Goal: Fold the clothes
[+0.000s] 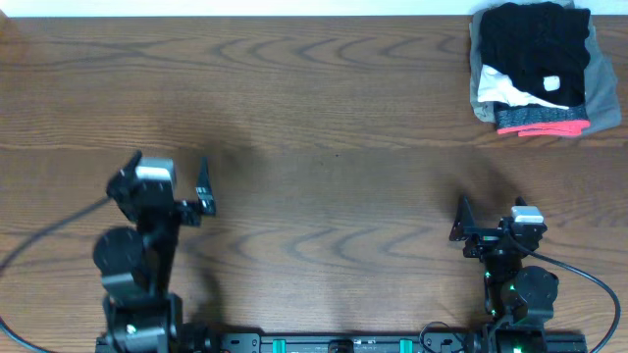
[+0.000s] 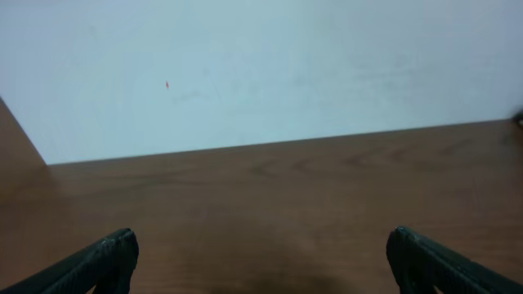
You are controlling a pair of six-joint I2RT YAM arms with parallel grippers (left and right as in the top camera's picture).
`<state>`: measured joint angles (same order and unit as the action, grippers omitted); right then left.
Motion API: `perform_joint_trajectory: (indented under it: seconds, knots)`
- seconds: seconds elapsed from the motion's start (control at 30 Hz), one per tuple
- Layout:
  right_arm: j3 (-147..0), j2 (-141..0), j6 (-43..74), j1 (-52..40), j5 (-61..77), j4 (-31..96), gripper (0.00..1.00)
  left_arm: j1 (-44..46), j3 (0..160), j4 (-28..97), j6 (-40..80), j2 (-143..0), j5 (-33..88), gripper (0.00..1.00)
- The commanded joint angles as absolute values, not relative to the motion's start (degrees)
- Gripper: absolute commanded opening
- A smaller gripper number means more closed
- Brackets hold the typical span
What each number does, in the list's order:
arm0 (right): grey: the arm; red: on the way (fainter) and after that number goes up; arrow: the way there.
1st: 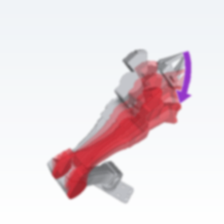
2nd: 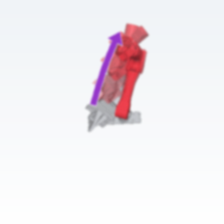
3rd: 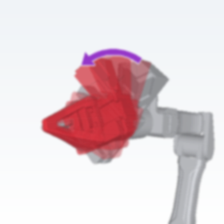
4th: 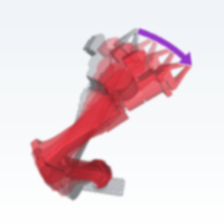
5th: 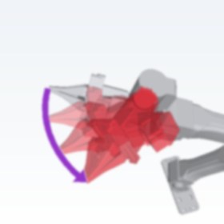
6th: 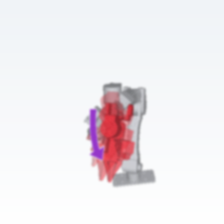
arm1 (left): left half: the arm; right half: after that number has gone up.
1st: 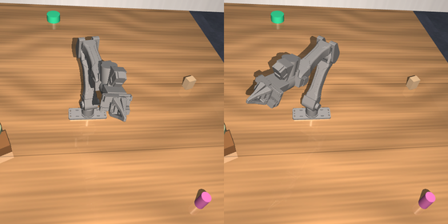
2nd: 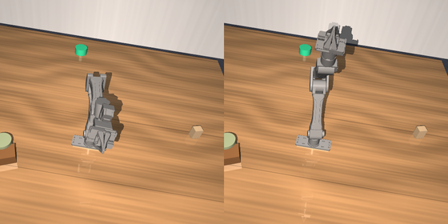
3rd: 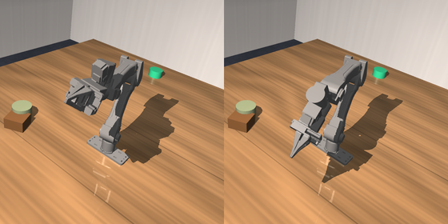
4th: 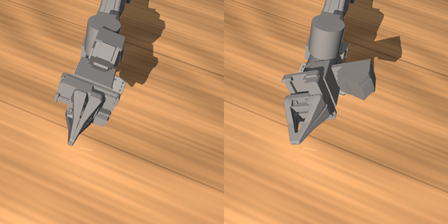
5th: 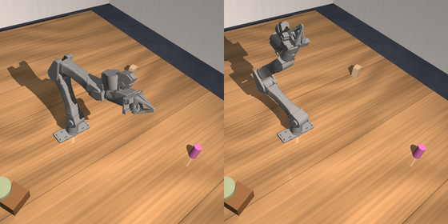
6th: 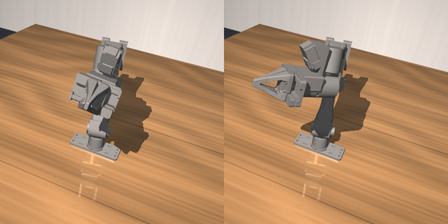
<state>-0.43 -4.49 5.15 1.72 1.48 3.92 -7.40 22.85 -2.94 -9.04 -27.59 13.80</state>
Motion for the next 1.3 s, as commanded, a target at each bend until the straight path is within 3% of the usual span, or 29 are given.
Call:
perform_joint_trajectory:
  seconds: [0.0,0.6,0.77,1.27]
  knots:
    - [-0.32,-4.47,4.16,2.61,1.32,4.19,0.99,-7.70,16.80,-4.10,-8.73,-20.95,14.59,0.98]
    - [-0.32,-4.47,4.16,2.61,1.34,4.19,0.99,-7.70,0.32,-4.99,-8.34,-3.38,14.50,0.98]
    - [-0.32,-4.47,4.16,2.61,1.34,4.19,0.99,-7.70,0.23,1.98,-8.34,-0.23,14.31,0.98]
    - [-0.32,-4.47,4.16,2.61,1.34,4.19,0.99,-7.68,0.23,2.76,-8.32,-0.30,13.91,0.98]
